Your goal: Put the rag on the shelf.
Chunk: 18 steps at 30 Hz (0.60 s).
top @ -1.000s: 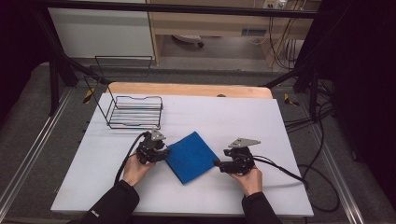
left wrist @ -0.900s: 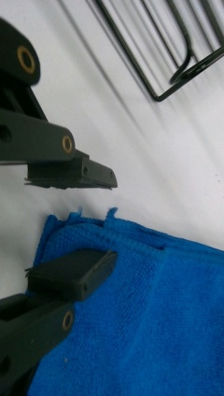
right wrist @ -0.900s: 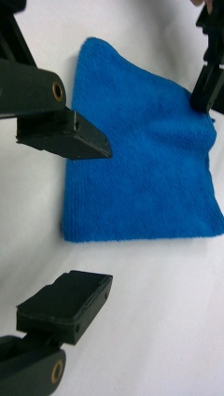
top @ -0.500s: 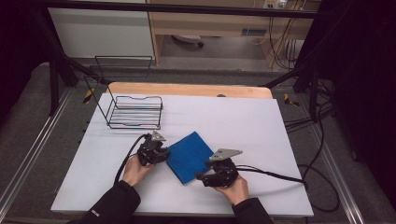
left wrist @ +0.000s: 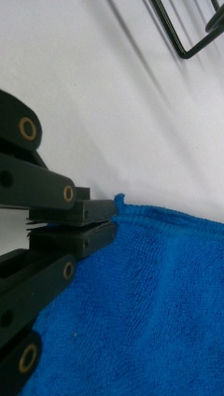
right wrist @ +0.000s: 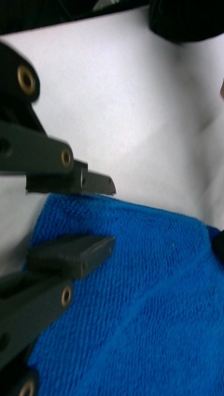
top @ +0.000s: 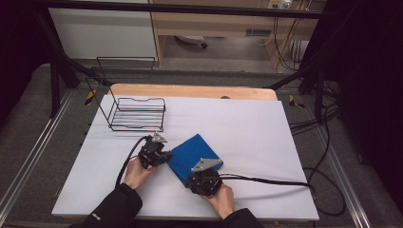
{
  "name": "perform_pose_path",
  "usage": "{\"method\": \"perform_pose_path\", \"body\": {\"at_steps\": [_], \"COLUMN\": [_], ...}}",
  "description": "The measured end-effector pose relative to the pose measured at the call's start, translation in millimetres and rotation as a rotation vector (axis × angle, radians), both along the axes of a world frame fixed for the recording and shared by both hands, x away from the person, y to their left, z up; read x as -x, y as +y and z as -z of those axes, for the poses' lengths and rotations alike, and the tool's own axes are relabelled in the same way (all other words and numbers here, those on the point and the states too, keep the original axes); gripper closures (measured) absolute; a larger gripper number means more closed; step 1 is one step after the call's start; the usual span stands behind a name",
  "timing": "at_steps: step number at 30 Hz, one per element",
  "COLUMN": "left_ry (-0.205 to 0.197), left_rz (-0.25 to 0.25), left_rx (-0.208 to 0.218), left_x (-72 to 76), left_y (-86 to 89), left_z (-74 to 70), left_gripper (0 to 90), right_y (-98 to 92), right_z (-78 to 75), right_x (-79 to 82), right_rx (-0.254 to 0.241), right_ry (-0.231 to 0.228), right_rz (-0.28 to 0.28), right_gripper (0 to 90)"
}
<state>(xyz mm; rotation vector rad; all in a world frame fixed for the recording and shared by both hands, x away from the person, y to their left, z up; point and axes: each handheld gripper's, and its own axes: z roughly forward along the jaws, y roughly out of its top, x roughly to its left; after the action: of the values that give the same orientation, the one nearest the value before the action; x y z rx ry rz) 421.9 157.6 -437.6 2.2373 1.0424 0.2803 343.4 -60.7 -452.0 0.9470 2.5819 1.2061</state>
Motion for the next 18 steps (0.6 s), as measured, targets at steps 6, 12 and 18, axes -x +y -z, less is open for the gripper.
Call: {"method": "perform_pose_path", "body": {"at_steps": [6,12,18], "left_ry": [0.011,0.057,0.076], "left_rz": [-0.016,-0.017,-0.008], "left_rx": [0.013,0.065,0.095], "left_x": [4.6,22.8,64.2], "left_y": [4.6,10.1,0.6], "left_z": [-2.1,-8.1,-8.0], "left_gripper": [86.9,86.8,85.9], "right_y": [-0.8,-13.0,-41.5], "right_z": [0.0,-15.5,-29.0], "right_x": [-0.6,-3.0,0.0], "right_rx": [0.021,0.033,0.050], "right_ry": [-0.021,0.021,0.067], "right_rz": [-0.005,-0.054,-0.109], "right_gripper": [87.8,88.5,88.3]}}
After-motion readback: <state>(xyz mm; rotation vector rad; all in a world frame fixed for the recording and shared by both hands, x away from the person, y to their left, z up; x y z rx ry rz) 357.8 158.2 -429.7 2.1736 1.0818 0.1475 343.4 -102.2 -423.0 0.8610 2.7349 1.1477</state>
